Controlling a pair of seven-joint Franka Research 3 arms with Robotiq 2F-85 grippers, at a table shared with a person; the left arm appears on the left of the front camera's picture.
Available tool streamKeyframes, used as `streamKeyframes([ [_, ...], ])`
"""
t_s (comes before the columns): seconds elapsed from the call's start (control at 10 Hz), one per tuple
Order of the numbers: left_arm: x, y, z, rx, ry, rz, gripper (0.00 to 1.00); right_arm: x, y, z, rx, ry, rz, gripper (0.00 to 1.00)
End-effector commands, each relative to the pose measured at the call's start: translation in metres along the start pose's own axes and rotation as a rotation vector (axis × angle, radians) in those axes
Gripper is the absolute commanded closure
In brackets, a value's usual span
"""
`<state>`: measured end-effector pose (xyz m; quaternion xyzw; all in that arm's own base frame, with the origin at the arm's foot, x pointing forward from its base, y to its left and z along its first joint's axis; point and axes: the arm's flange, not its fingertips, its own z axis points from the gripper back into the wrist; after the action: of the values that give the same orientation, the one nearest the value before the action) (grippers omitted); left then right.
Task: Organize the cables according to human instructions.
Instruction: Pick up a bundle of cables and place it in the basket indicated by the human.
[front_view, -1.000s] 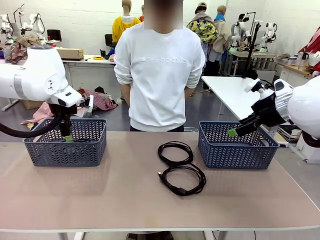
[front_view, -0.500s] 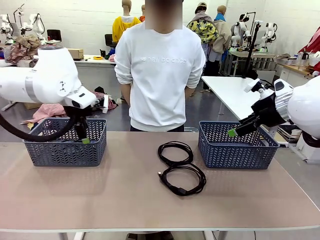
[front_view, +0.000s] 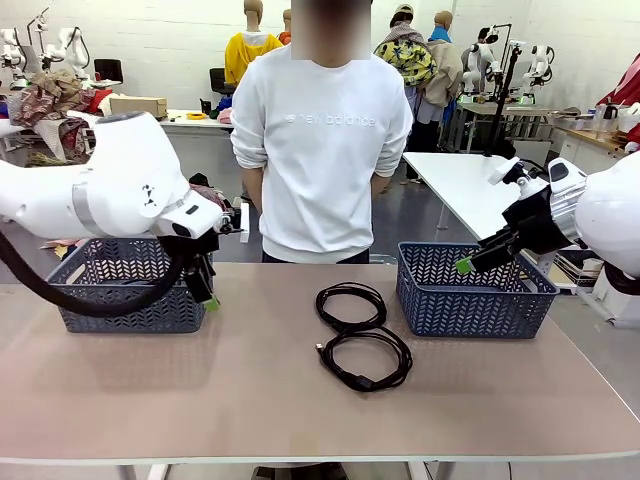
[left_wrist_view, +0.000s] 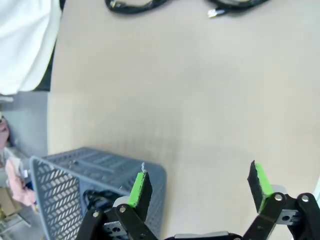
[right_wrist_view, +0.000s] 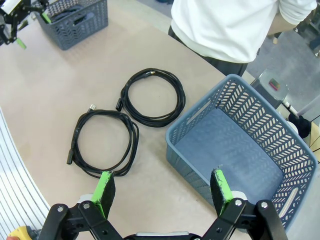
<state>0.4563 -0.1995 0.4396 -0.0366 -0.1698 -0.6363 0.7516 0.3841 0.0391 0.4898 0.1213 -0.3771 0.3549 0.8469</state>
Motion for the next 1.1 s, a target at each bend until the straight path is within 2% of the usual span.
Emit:
streamKeyframes([
  [0.0, -0.008, -0.011, -0.009, -0.012, -0.07, -0.024, 0.0, 0.0, -0.001, 0.0, 0.006, -0.008, -0.007, 0.0],
  [0.4, 0.005, -0.031, -0.024, -0.009, -0.082, -0.046, 0.0, 0.0, -0.001, 0.0, 0.006, -0.008, -0.007, 0.0],
  [1.0, 0.012, -0.029, -0.024, -0.022, -0.054, -0.026, 0.0, 0.0, -0.001, 0.0, 0.006, -0.008, -0.007, 0.0],
])
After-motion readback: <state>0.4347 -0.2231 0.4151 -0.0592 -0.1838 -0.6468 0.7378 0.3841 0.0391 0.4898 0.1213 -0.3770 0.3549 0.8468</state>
